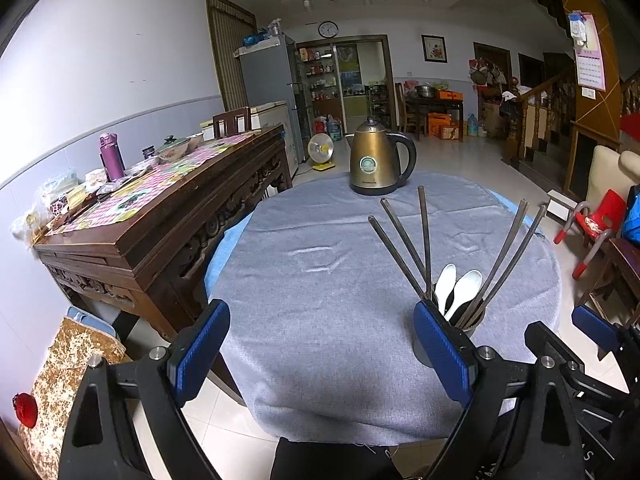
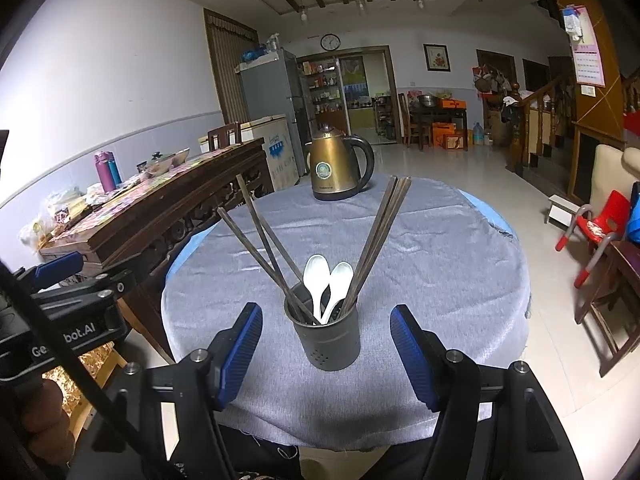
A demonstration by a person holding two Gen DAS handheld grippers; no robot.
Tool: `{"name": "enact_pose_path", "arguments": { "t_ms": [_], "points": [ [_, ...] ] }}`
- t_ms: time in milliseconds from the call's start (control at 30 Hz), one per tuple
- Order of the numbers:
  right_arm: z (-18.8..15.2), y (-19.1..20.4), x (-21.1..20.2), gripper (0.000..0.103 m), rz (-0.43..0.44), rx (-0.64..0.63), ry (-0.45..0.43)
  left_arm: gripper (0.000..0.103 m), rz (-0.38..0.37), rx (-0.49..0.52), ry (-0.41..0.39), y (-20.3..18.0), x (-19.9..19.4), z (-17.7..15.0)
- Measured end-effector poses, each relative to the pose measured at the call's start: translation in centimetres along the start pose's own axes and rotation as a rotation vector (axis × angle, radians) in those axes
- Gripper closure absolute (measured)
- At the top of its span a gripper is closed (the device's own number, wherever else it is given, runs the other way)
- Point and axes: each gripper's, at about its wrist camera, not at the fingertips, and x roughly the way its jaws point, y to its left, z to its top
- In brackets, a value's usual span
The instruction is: Organize utensils
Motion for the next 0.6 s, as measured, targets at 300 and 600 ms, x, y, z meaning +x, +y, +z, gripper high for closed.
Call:
{"name": "enact_pose_path", "arguments": {
  "t_ms": [300, 600],
  "points": [
    [0.05, 0.06, -0.25, 0.033, -0.003, 0.0, -0.01, 0.01, 0.001, -0.005, 0.003, 0.1, -0.06, -0.02],
    [0.07, -0.03, -0.39, 0.033, -0.002, 0.002, -0.013, 0.01, -0.007, -0.004, 0.006, -0.02, -0.03, -0.16]
  ]
}}
